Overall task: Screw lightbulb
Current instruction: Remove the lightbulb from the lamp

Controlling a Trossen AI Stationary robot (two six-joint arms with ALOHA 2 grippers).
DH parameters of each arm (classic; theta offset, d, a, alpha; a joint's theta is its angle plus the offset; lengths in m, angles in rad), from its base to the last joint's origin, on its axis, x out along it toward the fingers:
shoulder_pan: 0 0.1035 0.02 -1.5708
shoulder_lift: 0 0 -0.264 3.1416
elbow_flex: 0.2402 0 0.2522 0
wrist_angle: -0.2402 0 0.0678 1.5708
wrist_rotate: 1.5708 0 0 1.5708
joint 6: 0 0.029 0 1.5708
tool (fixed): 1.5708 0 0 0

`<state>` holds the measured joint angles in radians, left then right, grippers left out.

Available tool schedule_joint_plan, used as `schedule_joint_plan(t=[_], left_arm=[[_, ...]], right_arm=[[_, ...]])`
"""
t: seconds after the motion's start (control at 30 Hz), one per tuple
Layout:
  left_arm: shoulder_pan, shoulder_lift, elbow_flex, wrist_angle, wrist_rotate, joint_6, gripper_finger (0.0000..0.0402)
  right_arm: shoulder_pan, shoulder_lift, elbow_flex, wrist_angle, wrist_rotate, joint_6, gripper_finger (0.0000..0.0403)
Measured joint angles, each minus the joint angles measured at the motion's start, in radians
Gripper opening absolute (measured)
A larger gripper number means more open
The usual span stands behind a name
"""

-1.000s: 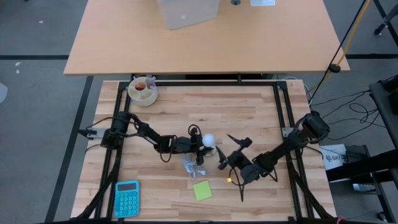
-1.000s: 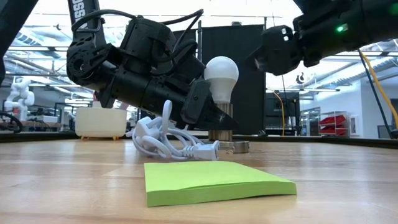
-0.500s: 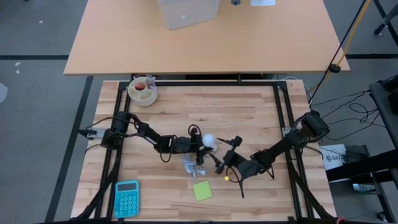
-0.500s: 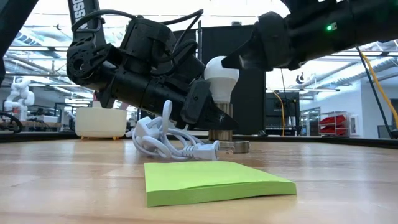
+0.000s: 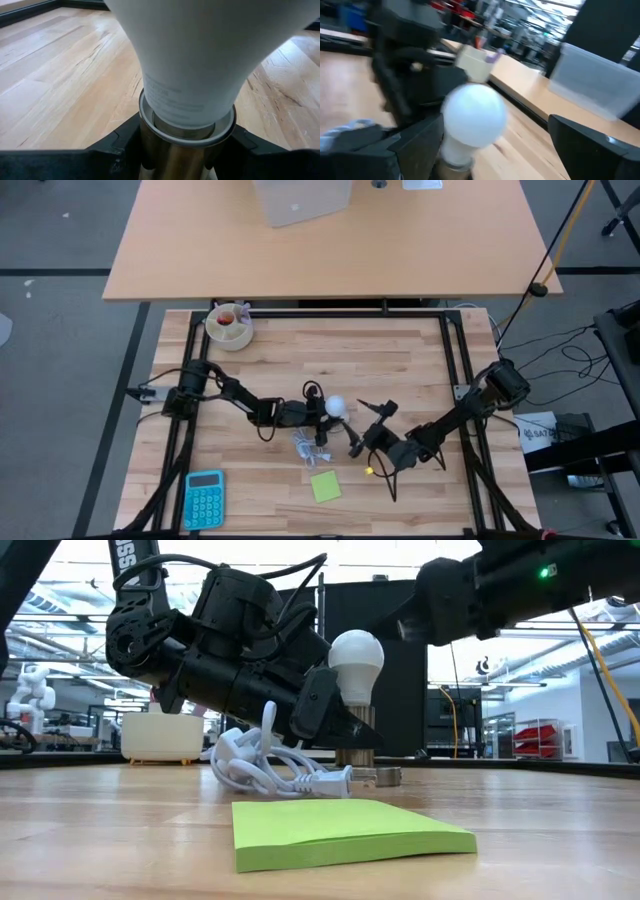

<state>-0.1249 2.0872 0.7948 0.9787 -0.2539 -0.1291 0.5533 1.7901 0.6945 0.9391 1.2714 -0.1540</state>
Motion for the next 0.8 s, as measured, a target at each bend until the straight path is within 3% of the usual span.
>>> schedule_joint_plan(t=[0.1,0.27,0.47,0.73,0.8], left_arm=[[0.0,0.0,0.0,0.0,0.0,0.0,0.0181],[0.0,0.0,0.0,0.0,0.0,0.0,0.0181],[0.0,0.0,0.0,0.001,0.001,0.0,0.0181],[-0.003,0.0,0.0,0.001,0.001,-0.002,0.0181],[-0.003,0.0,0.0,0.002,0.001,-0.002,0.0181]], right_arm=[[-0.001,0.0,0.0,-0.011,0.036,0.04,0.0352],[-0.017,0.0,0.0,-0.021,-0.048,0.122,0.0351],[-0.023,-0.016,-0.001,-0.042,-0.055,0.077,0.0351],[-0.05,-0.107,-0.001,-0.219,-0.131,0.155,0.0351],[-0.065,-0.115,-0.001,-0.249,-0.195,0.199,0.0351]])
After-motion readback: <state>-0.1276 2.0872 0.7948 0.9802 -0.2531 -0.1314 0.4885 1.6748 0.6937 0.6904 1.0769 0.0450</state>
